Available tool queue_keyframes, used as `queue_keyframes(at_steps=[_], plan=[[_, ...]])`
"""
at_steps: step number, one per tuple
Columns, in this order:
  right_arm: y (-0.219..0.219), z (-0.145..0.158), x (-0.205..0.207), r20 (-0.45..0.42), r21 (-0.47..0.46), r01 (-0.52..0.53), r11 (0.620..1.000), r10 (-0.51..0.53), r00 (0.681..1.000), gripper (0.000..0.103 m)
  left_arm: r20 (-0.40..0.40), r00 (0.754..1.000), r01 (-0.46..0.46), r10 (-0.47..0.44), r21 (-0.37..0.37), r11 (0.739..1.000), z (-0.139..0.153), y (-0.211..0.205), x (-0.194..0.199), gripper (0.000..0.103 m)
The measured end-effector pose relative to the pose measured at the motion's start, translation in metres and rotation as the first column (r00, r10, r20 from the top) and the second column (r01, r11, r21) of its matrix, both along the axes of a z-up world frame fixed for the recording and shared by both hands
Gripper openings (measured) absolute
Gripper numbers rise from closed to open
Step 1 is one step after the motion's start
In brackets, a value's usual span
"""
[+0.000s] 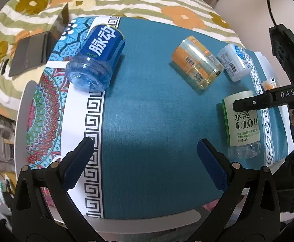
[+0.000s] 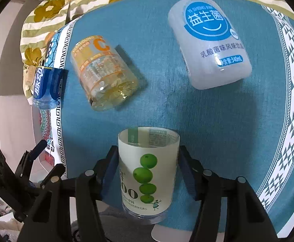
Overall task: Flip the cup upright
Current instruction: 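Lift and rotate the grape bottle upright with the right gripper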
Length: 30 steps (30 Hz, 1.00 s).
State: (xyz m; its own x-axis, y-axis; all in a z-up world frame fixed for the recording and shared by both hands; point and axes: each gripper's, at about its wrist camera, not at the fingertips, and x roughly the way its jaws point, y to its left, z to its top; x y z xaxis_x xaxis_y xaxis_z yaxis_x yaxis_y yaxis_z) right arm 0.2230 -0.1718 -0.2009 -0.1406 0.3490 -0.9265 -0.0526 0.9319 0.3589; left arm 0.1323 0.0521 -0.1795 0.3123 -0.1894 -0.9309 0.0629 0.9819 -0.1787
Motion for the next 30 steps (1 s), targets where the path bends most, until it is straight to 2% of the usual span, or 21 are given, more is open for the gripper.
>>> queue_keyframes(at_steps=[4, 6, 8, 10, 12, 14, 15, 18, 20, 23, 27, 30], plan=[[-0.002, 0.019, -0.011, 0.069, 0.008, 0.010, 1.000, -0.011, 0.998, 0.053, 0.023, 1.000, 0.009, -0.009, 0.003, 1.000, 0.012, -0.002, -0.003, 0.103], [-0.006, 0.039, -0.020, 0.148, 0.003, 0.026, 1.000, -0.026, 0.989, 0.053, 0.042, 0.999, 0.013, -0.013, 0.003, 1.000, 0.020, -0.004, -0.006, 0.103], [-0.011, 0.059, -0.028, 0.258, -0.001, 0.055, 0.998, -0.053, 0.965, 0.053, 0.057, 0.998, 0.013, -0.013, 0.004, 1.000, 0.026, -0.005, -0.007, 0.103], [-0.017, 0.079, -0.040, 0.404, 0.016, 0.141, 0.990, -0.135, 0.905, 0.053, 0.068, 0.998, 0.009, -0.009, -0.001, 1.000, 0.030, -0.006, -0.007, 0.103], [-0.022, 0.088, -0.053, 0.531, 0.057, 0.235, 0.970, -0.229, 0.816, 0.053, 0.074, 0.997, 0.009, -0.008, -0.008, 1.000, 0.034, -0.006, -0.006, 0.103], [-0.023, 0.086, -0.065, 0.647, 0.086, 0.321, 0.943, -0.298, 0.702, 0.053, 0.082, 0.997, 0.015, -0.015, 0.002, 1.000, 0.036, -0.008, -0.006, 0.103], [-0.021, 0.082, -0.069, 0.683, 0.090, 0.348, 0.933, -0.313, 0.661, 0.053, 0.086, 0.996, 0.021, -0.021, 0.009, 1.000, 0.036, -0.008, -0.007, 0.103], [-0.018, 0.071, -0.070, 0.747, 0.083, 0.383, 0.920, -0.312, 0.587, 0.053, 0.097, 0.994, 0.043, -0.046, 0.036, 0.998, 0.036, -0.010, -0.010, 0.103], [-0.013, 0.064, -0.073, 0.776, 0.071, 0.390, 0.918, -0.297, 0.557, 0.053, 0.100, 0.993, 0.051, -0.056, 0.051, 0.997, 0.033, -0.009, -0.012, 0.103], [-0.008, 0.055, -0.079, 0.799, 0.060, 0.392, 0.918, -0.280, 0.532, 0.053, 0.094, 0.994, 0.052, -0.058, 0.059, 0.997, 0.027, -0.008, -0.012, 0.103], [-0.005, 0.045, -0.083, 0.796, 0.044, 0.383, 0.923, -0.264, 0.544, 0.053, 0.096, 0.994, 0.050, -0.055, 0.052, 0.997, 0.024, -0.009, -0.012, 0.103], [0.000, 0.046, -0.090, 0.811, 0.014, 0.373, 0.928, -0.229, 0.539, 0.054, 0.101, 0.993, 0.058, -0.064, 0.053, 0.997, 0.024, -0.011, -0.013, 0.103]])
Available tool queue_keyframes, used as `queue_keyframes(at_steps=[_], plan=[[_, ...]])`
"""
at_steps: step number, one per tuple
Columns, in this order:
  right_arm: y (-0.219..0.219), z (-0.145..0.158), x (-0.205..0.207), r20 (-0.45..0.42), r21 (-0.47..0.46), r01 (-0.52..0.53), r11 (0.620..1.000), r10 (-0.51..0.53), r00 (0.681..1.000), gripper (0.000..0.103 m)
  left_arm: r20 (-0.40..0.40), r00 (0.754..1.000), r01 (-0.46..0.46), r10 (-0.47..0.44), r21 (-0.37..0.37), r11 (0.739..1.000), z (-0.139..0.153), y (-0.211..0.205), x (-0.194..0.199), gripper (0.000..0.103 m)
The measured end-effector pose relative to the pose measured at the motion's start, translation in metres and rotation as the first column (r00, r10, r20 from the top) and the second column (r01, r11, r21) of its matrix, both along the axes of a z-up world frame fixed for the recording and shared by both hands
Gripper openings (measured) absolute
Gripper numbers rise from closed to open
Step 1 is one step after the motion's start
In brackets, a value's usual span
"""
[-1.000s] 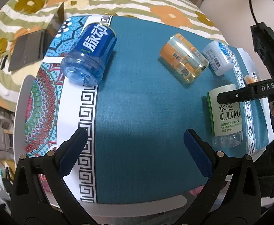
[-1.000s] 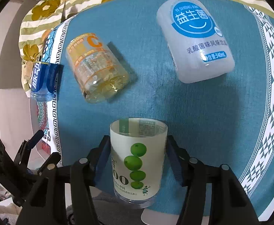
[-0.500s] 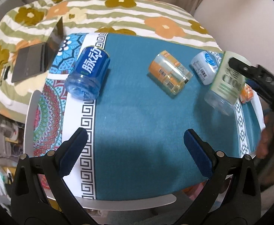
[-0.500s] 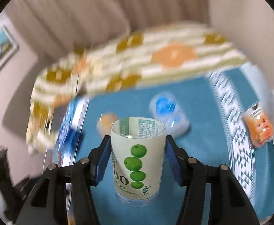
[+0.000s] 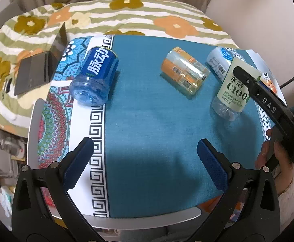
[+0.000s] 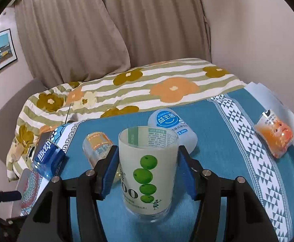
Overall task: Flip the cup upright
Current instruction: 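Lift and rotate the grape bottle upright with the right gripper, then set the upright grape bottle on the cloth and open the right gripper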
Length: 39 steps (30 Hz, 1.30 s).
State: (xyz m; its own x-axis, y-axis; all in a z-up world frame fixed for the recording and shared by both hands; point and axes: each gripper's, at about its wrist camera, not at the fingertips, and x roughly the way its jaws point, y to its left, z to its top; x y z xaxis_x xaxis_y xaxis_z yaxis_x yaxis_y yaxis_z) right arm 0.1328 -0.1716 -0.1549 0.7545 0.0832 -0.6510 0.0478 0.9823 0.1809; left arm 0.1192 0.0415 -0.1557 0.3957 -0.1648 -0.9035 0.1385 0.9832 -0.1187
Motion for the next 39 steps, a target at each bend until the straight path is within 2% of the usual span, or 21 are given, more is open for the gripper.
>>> queue_keyframes(at_steps=[16, 25, 26, 31, 35, 39], plan=[[0.023, 0.002, -0.031, -0.088, -0.153, -0.117, 0.981, 0.105, 0.991, 0.055, 0.006, 1.000, -0.003, 0.004, -0.020, 1.000, 0.006, -0.007, -0.005, 0.103], [0.024, 0.002, -0.035, -0.090, -0.149, -0.124, 0.981, 0.111, 0.990, 0.059, 0.008, 1.000, -0.018, 0.018, -0.016, 1.000, 0.007, -0.010, -0.009, 0.103], [0.023, 0.002, -0.035, -0.096, -0.142, -0.121, 0.983, 0.108, 0.990, 0.060, 0.009, 1.000, -0.021, 0.021, -0.015, 1.000, 0.008, -0.010, -0.010, 0.103], [0.015, 0.003, -0.034, -0.106, -0.083, -0.115, 0.990, 0.106, 0.989, 0.095, 0.020, 0.999, -0.041, 0.041, -0.015, 0.999, 0.012, -0.011, -0.016, 0.103], [0.010, 0.010, -0.036, -0.102, -0.093, -0.124, 0.988, 0.115, 0.988, 0.096, 0.037, 0.998, -0.058, 0.058, -0.016, 0.998, 0.020, -0.012, -0.023, 0.103], [0.000, 0.027, -0.043, -0.112, -0.096, -0.144, 0.985, 0.133, 0.985, 0.096, 0.073, 0.995, -0.068, 0.069, -0.017, 0.998, 0.040, -0.018, -0.034, 0.103]])
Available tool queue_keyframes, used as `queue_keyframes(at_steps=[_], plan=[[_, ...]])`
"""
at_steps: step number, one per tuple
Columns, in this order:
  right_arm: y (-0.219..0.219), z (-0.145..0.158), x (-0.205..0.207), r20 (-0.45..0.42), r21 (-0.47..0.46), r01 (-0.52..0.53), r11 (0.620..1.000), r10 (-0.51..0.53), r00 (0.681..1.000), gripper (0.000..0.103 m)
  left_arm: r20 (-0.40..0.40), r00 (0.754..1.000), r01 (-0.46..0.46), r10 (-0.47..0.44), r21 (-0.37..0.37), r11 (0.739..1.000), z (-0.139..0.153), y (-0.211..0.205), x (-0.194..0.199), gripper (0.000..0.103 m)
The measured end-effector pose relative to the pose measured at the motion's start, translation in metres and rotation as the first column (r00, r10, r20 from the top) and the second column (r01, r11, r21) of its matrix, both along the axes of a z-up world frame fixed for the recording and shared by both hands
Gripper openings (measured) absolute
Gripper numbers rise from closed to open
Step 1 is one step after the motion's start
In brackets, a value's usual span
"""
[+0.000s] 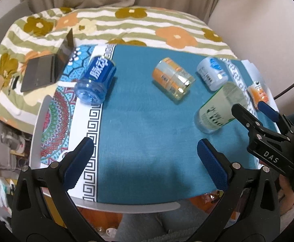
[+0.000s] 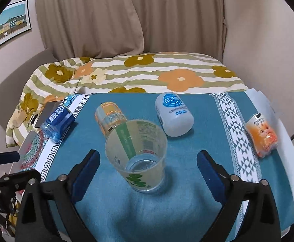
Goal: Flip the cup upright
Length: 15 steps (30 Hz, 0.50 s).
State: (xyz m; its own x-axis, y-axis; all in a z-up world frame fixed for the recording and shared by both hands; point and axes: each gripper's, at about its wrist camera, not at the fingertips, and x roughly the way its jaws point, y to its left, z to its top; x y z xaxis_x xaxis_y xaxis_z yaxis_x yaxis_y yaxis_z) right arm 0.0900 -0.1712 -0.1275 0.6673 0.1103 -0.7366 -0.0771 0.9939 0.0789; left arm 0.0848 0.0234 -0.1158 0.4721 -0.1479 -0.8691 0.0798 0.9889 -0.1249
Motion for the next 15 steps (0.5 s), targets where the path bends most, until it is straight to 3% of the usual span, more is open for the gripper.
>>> queue_keyframes(at_steps=[9, 15], plan=[[-0.032, 0.074, -0.029, -0.049, -0.052, -0.014, 0.999, 0.011, 0.999, 0.096, 0.119, 0.993, -0.005, 0.007, -0.021, 1.000, 0.070, -0.022, -0.027, 0.103], [-0.054, 0.104, -0.046, -0.082, -0.091, 0.043, 0.995, -0.050, 0.995, 0.096, 0.166, 0.986, -0.020, 0.018, 0.009, 1.000, 0.090, -0.034, -0.042, 0.103]])
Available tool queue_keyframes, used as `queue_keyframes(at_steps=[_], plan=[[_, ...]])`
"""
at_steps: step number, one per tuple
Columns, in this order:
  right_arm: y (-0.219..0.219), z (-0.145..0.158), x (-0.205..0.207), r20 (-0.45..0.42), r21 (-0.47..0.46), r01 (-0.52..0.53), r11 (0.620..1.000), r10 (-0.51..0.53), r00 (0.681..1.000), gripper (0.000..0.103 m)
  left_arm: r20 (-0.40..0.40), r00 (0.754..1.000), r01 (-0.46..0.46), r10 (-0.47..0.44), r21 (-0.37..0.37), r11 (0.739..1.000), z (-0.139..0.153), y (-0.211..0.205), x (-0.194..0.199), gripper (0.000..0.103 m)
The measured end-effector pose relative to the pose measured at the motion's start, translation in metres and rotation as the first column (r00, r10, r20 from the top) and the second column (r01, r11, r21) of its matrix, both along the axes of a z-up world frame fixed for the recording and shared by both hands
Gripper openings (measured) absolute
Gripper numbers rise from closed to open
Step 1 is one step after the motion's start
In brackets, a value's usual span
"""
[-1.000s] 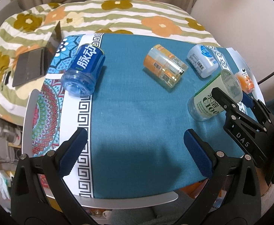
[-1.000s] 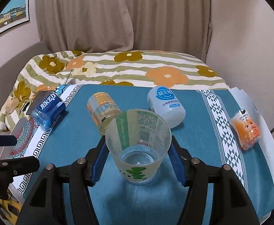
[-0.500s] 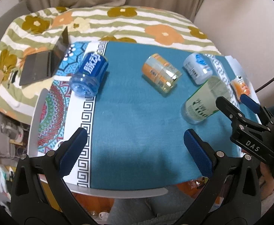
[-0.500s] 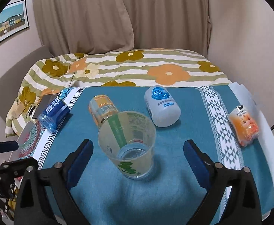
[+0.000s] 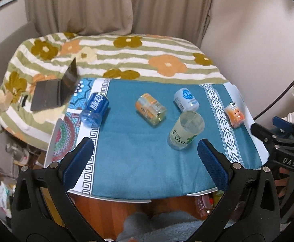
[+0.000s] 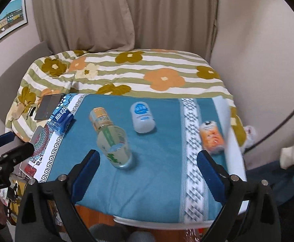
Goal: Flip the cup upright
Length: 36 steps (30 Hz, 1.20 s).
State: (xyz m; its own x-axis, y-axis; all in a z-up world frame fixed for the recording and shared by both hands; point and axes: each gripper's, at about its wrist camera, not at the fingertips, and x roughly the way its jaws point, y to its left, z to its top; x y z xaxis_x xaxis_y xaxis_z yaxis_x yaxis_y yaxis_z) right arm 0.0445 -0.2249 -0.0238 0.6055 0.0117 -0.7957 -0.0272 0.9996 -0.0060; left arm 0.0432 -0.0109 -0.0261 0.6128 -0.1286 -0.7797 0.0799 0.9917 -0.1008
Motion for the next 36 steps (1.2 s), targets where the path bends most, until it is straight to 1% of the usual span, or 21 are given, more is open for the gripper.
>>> queue_keyframes(at_steps=[6, 10, 16, 36], plan=[[-0.014, 0.004, -0.012, -0.011, 0.021, 0.048, 0.999, -0.047, 0.999, 0.096, 0.020, 1.000, -0.019, 0.018, 0.030, 0.999, 0.002, -0.002, -0.013, 0.103], [-0.012, 0.003, -0.016, -0.011, 0.020, 0.050, 0.999, -0.050, 0.999, 0.096, 0.030, 0.999, -0.027, 0.025, 0.052, 0.998, 0.003, -0.003, -0.016, 0.103], [-0.012, 0.004, -0.018, 0.000, 0.022, 0.043, 0.999, -0.043, 0.999, 0.096, 0.059, 0.998, -0.031, 0.027, 0.066, 0.997, 0.009, -0.003, -0.016, 0.103], [-0.008, 0.005, -0.017, 0.002, 0.013, 0.058, 0.998, -0.058, 0.998, 0.096, 0.051, 0.998, -0.025, 0.022, 0.059, 0.998, 0.010, -0.001, -0.011, 0.103]])
